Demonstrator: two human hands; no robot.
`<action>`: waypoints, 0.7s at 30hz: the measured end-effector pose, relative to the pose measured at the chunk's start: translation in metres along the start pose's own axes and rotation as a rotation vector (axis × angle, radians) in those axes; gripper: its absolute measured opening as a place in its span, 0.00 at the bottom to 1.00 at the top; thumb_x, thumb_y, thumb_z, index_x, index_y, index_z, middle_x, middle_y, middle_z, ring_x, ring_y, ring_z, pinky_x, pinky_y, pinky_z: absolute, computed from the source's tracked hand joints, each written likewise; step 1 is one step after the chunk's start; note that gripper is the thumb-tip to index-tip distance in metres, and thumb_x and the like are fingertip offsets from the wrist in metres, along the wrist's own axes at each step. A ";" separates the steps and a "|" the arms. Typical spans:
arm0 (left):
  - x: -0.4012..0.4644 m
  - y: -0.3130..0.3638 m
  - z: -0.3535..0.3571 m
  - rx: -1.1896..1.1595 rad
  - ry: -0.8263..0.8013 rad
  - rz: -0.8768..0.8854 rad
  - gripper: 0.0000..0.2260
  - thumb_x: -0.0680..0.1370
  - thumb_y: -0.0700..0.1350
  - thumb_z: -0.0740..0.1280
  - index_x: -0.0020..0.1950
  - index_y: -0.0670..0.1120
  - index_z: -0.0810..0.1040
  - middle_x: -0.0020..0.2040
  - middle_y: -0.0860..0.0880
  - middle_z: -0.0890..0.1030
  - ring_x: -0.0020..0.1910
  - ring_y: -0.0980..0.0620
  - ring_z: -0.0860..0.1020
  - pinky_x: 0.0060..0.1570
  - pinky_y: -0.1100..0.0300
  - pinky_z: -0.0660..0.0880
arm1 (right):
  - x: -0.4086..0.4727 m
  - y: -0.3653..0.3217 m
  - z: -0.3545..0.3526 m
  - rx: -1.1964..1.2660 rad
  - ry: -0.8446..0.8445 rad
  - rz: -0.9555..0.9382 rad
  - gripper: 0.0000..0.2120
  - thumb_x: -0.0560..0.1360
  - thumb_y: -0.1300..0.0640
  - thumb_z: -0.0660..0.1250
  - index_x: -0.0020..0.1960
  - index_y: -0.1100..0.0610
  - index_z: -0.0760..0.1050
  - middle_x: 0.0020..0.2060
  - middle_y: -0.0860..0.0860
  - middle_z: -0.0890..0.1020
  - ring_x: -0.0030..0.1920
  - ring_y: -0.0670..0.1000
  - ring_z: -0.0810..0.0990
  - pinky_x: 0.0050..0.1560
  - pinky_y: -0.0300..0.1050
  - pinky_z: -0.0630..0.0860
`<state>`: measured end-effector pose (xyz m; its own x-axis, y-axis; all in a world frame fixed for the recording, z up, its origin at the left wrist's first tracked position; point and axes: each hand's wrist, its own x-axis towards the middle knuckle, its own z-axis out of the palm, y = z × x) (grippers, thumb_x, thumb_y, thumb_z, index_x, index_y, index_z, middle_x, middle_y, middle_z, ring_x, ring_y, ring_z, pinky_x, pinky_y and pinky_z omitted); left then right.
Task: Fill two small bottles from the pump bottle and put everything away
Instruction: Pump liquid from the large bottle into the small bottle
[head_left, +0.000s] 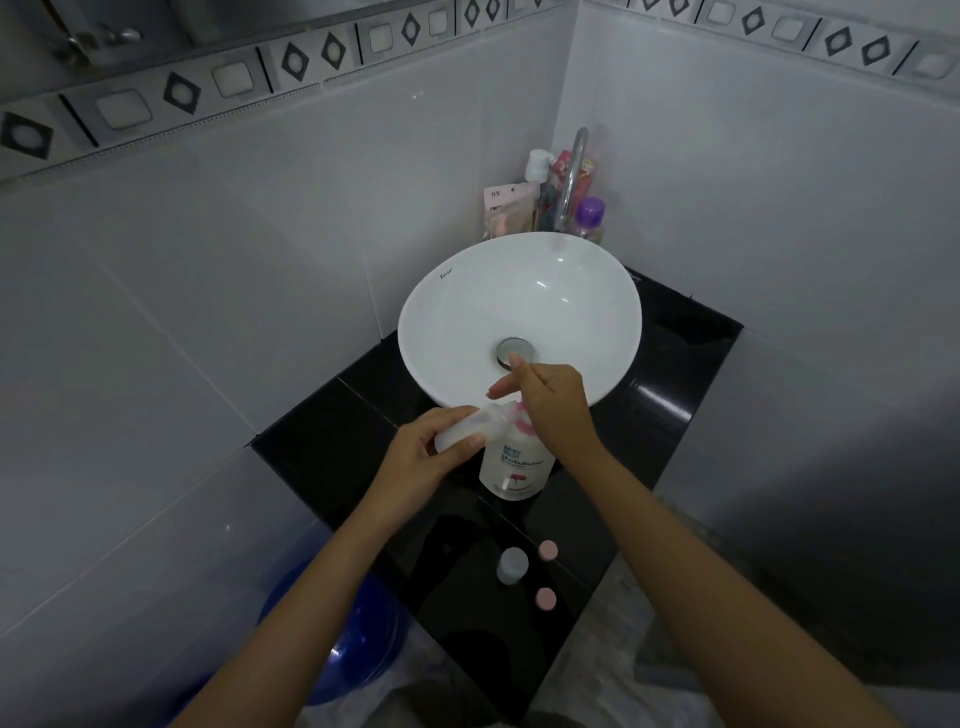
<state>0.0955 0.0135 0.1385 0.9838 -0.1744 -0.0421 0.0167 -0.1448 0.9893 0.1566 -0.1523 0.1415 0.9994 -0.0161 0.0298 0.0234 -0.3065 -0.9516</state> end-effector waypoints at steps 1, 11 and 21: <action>0.000 -0.001 0.000 0.006 0.000 -0.006 0.12 0.76 0.41 0.68 0.59 0.50 0.78 0.56 0.49 0.80 0.50 0.67 0.78 0.47 0.75 0.73 | -0.001 0.002 0.001 -0.003 0.004 0.000 0.20 0.80 0.54 0.59 0.37 0.60 0.83 0.22 0.38 0.79 0.28 0.37 0.77 0.34 0.35 0.71; 0.000 0.001 0.000 -0.035 0.001 0.004 0.13 0.76 0.40 0.68 0.59 0.50 0.78 0.55 0.51 0.80 0.50 0.67 0.78 0.46 0.75 0.73 | 0.002 -0.005 -0.003 -0.011 0.002 -0.013 0.18 0.79 0.52 0.61 0.39 0.59 0.83 0.33 0.50 0.84 0.35 0.41 0.82 0.36 0.31 0.76; 0.000 -0.005 0.000 0.007 -0.016 -0.020 0.12 0.76 0.40 0.67 0.59 0.50 0.78 0.54 0.48 0.80 0.47 0.68 0.78 0.45 0.76 0.73 | -0.004 0.008 0.005 -0.037 0.009 -0.011 0.20 0.80 0.55 0.59 0.37 0.61 0.83 0.26 0.41 0.81 0.29 0.38 0.78 0.38 0.38 0.71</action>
<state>0.0955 0.0138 0.1338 0.9802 -0.1871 -0.0646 0.0354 -0.1551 0.9873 0.1527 -0.1504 0.1320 0.9988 -0.0212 0.0431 0.0333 -0.3420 -0.9391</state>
